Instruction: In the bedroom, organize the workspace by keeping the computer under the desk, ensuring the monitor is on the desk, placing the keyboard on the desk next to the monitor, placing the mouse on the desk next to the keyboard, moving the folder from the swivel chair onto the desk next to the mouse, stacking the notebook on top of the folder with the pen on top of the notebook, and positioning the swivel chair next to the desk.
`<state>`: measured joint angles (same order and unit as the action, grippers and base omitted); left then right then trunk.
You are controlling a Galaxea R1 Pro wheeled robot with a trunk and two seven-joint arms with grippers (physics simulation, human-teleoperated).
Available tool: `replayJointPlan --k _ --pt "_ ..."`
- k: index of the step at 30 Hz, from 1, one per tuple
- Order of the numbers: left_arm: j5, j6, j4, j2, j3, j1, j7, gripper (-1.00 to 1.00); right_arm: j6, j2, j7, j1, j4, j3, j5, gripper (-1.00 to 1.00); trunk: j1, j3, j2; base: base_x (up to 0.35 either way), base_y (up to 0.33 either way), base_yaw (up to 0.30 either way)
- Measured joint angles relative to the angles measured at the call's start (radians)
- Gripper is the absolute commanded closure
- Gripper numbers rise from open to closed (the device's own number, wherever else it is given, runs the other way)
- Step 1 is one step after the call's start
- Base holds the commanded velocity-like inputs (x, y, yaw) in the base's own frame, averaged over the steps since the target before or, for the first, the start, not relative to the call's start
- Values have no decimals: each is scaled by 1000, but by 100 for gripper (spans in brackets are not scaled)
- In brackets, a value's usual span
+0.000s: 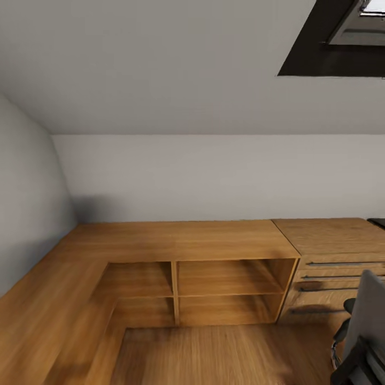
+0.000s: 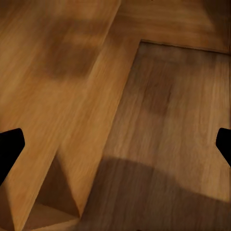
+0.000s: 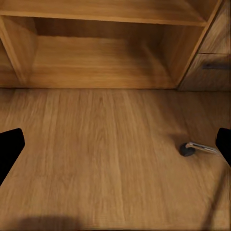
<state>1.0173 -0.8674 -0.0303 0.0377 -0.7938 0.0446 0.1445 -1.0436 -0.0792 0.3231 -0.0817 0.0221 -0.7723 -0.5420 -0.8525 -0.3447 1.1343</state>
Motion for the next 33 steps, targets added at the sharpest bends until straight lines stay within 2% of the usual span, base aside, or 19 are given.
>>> replayJointPlan --k 11,33 --pt "-1 1 0 -1 -1 0 0 -100 7 -3 -1 0 0 0 1 -100 0 0 0 0 218 -267" --pt "0 2 0 -2 -1 0 1 -100 7 -3 -1 0 0 0 0 -100 0 0 0 0 15 -267"
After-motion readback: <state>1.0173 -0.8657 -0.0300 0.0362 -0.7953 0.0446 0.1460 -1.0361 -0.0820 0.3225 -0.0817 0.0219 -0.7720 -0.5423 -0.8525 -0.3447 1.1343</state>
